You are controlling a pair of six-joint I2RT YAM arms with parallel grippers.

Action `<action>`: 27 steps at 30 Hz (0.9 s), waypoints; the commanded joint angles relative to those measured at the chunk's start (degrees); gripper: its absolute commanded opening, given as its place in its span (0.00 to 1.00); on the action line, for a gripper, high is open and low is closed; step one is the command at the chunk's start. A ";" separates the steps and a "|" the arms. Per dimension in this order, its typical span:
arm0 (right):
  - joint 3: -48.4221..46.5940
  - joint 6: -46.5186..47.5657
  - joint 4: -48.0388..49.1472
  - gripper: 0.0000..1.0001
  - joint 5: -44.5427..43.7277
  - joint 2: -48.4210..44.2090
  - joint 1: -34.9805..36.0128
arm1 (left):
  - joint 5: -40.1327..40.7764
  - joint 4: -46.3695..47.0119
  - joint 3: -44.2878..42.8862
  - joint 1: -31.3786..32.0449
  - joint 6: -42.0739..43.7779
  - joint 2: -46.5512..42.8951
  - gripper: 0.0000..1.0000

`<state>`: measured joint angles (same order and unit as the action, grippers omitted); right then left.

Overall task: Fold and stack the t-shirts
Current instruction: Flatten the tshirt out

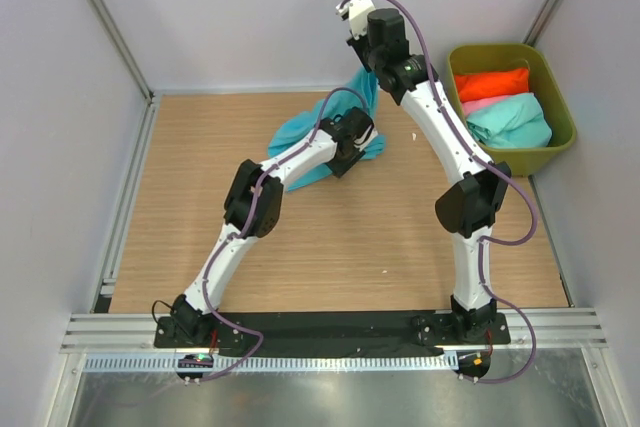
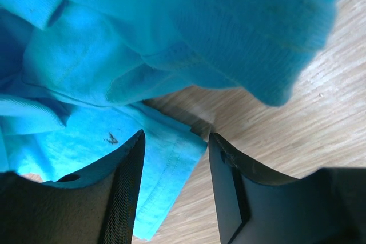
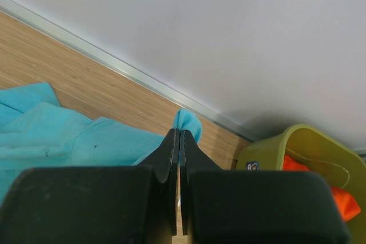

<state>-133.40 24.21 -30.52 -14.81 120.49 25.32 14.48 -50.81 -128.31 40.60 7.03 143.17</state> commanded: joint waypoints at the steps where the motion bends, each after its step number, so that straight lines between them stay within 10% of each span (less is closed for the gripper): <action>1: -1.07 -0.48 1.26 0.01 -0.13 -0.25 -0.01 | 0.64 1.50 -2.56 0.09 1.06 1.58 0.50; 11: -0.19 -0.13 1.43 0.01 -0.48 -0.60 -0.10 | 0.55 1.24 -2.91 1.06 1.23 1.58 0.43; 23: -0.72 -0.04 1.52 0.01 -0.66 -0.16 -0.01 | 1.51 -0.08 0.08 0.97 1.15 -2.80 0.00; 27: -0.72 0.58 1.87 0.01 -1.45 -0.60 -0.01 | 2.04 -1.22 2.80 0.27 1.50 -9.02 0.00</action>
<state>-133.14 24.27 -30.55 -14.94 120.64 25.32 15.51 -50.65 -126.85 41.32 8.03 142.67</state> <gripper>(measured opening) 0.032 0.009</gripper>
